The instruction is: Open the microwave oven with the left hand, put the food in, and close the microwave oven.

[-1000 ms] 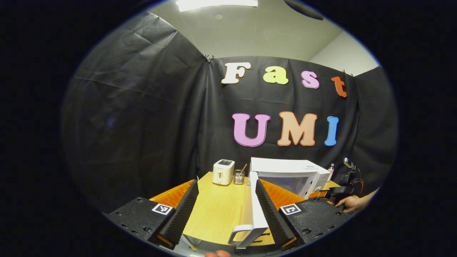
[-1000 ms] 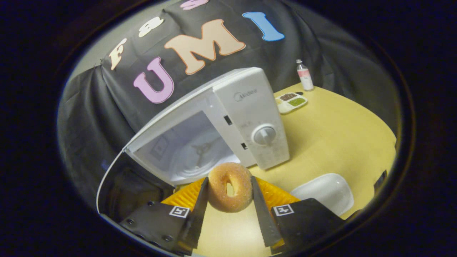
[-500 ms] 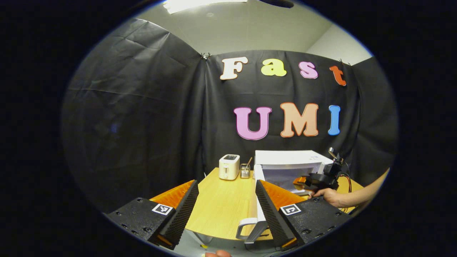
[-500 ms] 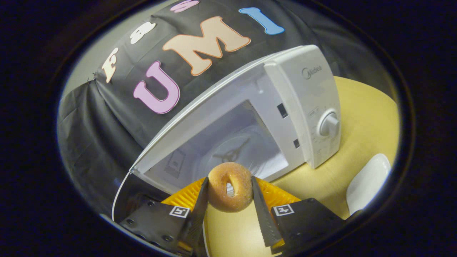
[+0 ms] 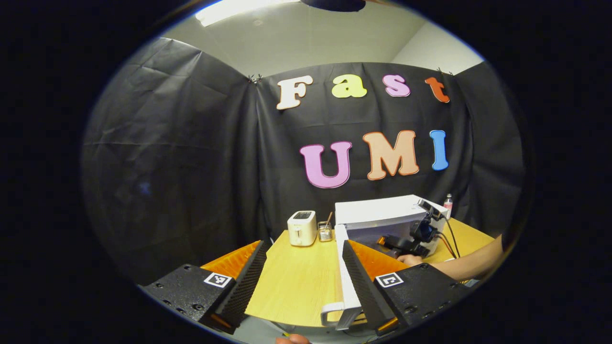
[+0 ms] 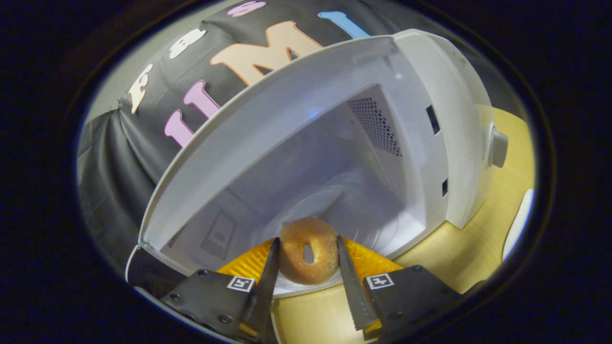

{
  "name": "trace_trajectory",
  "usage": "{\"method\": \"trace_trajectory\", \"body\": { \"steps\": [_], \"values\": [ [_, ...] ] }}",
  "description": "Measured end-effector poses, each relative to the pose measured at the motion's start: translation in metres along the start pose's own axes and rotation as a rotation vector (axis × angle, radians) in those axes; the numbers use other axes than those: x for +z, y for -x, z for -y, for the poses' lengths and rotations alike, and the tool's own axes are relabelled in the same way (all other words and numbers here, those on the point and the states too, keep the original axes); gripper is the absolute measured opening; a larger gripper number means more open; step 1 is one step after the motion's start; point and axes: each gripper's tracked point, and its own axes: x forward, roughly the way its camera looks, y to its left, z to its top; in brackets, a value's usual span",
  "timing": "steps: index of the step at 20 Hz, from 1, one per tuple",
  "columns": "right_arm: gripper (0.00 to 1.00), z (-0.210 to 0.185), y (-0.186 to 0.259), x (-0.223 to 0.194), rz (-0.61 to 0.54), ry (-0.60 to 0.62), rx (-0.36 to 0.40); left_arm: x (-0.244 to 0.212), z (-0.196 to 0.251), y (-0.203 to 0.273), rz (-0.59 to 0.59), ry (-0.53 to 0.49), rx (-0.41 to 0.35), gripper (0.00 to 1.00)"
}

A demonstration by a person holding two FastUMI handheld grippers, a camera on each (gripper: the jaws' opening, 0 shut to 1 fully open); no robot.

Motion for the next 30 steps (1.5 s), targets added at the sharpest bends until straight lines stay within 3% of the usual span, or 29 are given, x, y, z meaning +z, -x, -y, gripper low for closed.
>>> {"method": "trace_trajectory", "body": {
  "steps": [2, 3, 6, 7, 9, 10, 11, 16, 18, 21, 22, 30],
  "values": [
    [0.63, 0.002, -0.009, -0.002, 0.022, 0.034, -0.015, 0.007, 0.019, -0.018, 0.019, 0.026, -0.047, 0.9],
    [0.63, 0.001, -0.012, -0.002, 0.032, 0.05, -0.018, 0.008, 0.025, -0.026, 0.02, 0.02, -0.06, 0.94],
    [0.63, 0.003, -0.023, -0.004, 0.043, 0.078, -0.032, 0.013, 0.04, -0.035, 0.037, -0.016, -0.101, 0.92],
    [0.63, 0.005, -0.026, -0.003, 0.049, 0.079, -0.041, 0.013, 0.044, -0.035, 0.035, -0.019, -0.114, 0.97],
    [0.63, 0.009, -0.031, -0.004, 0.053, 0.09, -0.061, 0.006, 0.049, -0.032, 0.011, -0.011, -0.128, 0.93],
    [0.69, 0.009, -0.033, -0.006, 0.048, 0.098, -0.064, 0.004, 0.05, -0.032, 0.006, -0.003, -0.129, 0.93],
    [0.65, 0.008, -0.035, -0.005, 0.058, 0.108, -0.064, 0.003, 0.052, -0.031, 0.001, 0.004, -0.127, 0.94],
    [0.7, 0.003, -0.034, -0.006, 0.074, 0.128, -0.051, -0.003, 0.049, -0.026, -0.022, 0.031, -0.105, 0.94],
    [0.77, 0.005, -0.037, -0.004, 0.079, 0.125, -0.065, -0.005, 0.049, -0.025, -0.032, 0.046, -0.1, 0.98],
    [0.88, 0.007, -0.04, -0.002, 0.078, 0.141, -0.069, -0.005, 0.045, -0.022, -0.029, 0.05, -0.088, 0.94],
    [0.83, 0.007, -0.042, 0.001, 0.08, 0.157, -0.067, -0.005, 0.044, -0.022, -0.031, 0.049, -0.086, 0.93],
    [0.84, 0.0, -0.01, 0.002, 0.1, 0.33, -0.016, -0.009, 0.038, -0.015, -0.041, 0.065, -0.074, 0.94]
  ]
}}
